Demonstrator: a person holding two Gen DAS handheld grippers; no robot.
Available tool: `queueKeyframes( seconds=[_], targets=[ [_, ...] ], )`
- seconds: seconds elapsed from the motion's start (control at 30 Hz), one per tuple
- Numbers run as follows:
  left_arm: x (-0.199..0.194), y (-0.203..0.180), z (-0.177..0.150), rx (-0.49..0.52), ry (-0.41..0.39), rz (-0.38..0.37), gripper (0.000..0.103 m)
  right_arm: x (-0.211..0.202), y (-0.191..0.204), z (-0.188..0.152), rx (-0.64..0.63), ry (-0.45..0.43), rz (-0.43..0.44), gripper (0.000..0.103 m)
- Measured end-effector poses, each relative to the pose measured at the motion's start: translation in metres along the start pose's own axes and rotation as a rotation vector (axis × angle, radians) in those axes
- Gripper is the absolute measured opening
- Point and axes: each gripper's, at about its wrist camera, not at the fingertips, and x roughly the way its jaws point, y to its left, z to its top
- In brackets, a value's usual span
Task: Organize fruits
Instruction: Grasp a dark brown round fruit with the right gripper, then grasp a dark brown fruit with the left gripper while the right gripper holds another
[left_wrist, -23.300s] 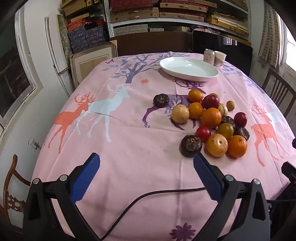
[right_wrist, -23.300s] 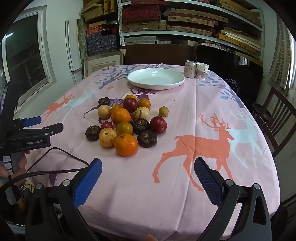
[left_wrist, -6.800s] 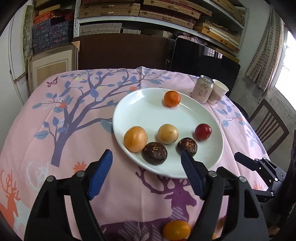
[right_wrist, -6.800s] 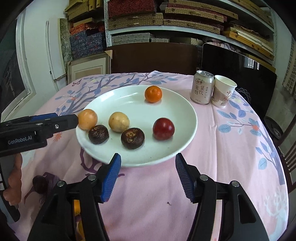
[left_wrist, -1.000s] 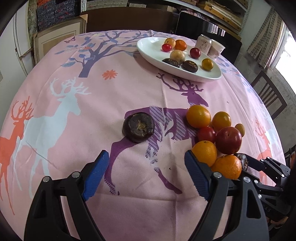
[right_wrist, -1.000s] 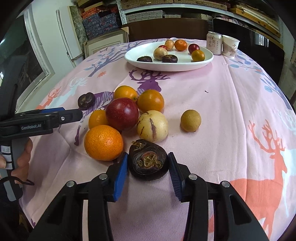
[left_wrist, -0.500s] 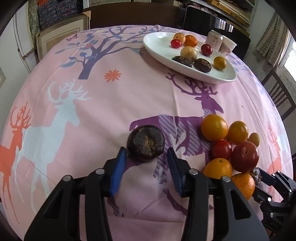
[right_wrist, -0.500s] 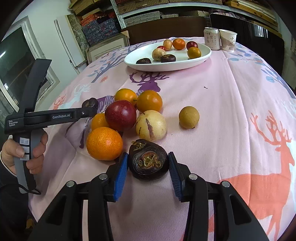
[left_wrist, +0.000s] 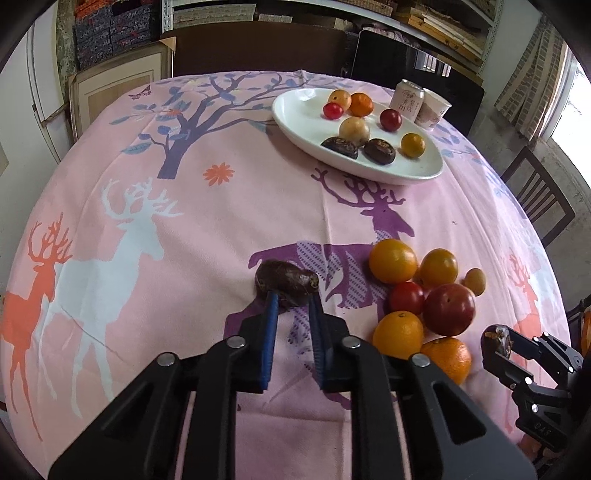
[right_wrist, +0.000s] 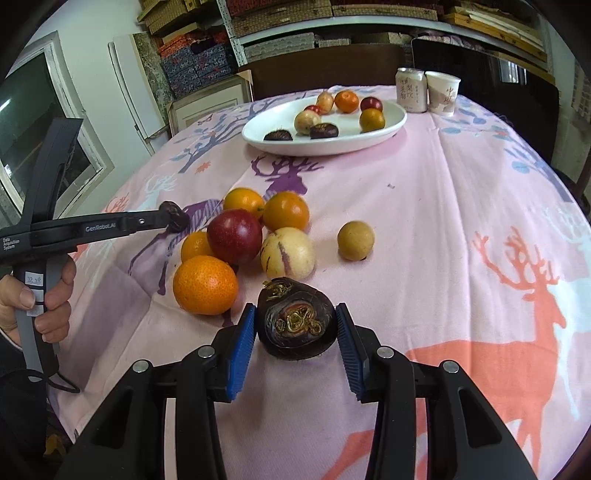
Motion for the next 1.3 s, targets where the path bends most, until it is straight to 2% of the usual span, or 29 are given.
queueKeyframes(
  seconds=[0.13, 0.2, 0.23, 0.33, 0.47, 0.8, 0.87, 0.97, 1.07, 1.13, 1.17, 1.3],
  targets=[
    [-0.001, -0.004, 0.0, 0.032, -0.018, 0.032, 0.02, -0.006, -0.004, 0.005, 0.001, -0.017, -0.005, 0.044],
    [0.007, -0.002, -0.001, 0.038, -0.002, 0.045, 0.039, -0.006, -0.004, 0.005, 0.0, -0.017, 0.0, 0.044],
    [0.012, -0.001, -0.002, 0.041, 0.007, 0.054, 0.041, -0.006, -0.003, 0.004, 0.0, -0.016, 0.0, 0.044],
    [0.027, 0.004, -0.002, 0.037, 0.035, 0.077, 0.041, -0.003, -0.004, 0.003, 0.001, -0.008, 0.0, 0.044],
    [0.036, 0.007, 0.005, 0.029, 0.028, 0.074, 0.042, 0.0, -0.005, 0.002, 0.004, -0.001, -0.003, 0.044],
    [0.058, -0.014, 0.024, 0.07, 0.048, 0.077, 0.042, 0.005, -0.003, 0.003, -0.001, 0.011, -0.002, 0.044],
    [0.059, -0.018, 0.024, 0.088, 0.037, 0.093, 0.038, 0.006, -0.003, 0.004, -0.003, 0.012, -0.004, 0.044],
    [0.057, -0.018, 0.025, 0.092, 0.039, 0.081, 0.037, 0.005, -0.003, 0.006, -0.011, 0.008, -0.005, 0.044],
    [0.045, -0.021, 0.027, 0.102, 0.007, 0.082, 0.035, 0.002, -0.002, 0.014, -0.03, -0.005, -0.015, 0.044],
    [0.035, -0.025, 0.031, 0.114, -0.012, 0.066, 0.024, 0.0, -0.002, 0.025, -0.047, -0.021, -0.03, 0.044],
    [0.031, -0.026, 0.034, 0.117, -0.016, 0.05, 0.014, -0.001, -0.002, 0.033, -0.058, -0.034, -0.041, 0.044],
    [0.019, -0.032, 0.052, 0.117, -0.035, 0.01, 0.014, -0.003, -0.002, 0.07, -0.103, -0.1, -0.076, 0.044]
  ],
)
